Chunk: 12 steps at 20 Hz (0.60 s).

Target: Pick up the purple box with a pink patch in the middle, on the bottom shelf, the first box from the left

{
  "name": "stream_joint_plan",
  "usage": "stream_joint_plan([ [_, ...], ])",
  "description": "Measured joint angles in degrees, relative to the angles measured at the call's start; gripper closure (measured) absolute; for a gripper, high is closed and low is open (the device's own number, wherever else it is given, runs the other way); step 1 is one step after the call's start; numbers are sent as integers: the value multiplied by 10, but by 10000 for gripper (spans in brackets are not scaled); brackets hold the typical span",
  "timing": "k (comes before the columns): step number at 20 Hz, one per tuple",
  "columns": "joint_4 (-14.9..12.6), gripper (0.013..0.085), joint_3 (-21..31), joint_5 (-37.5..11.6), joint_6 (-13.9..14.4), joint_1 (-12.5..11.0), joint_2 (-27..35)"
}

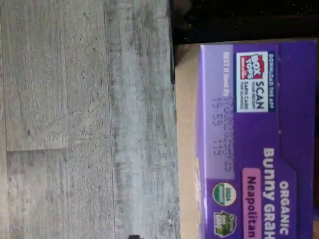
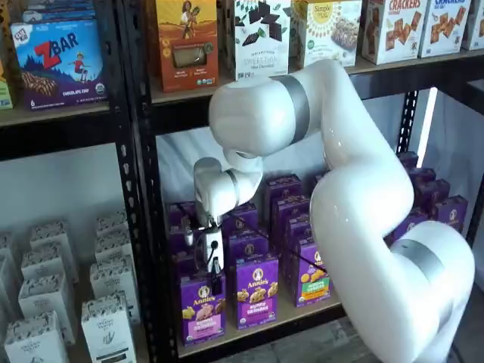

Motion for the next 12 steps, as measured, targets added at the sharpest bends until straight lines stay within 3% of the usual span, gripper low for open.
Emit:
stream_joint_plan([
  [12,3,130,-19,3,1,3,17],
])
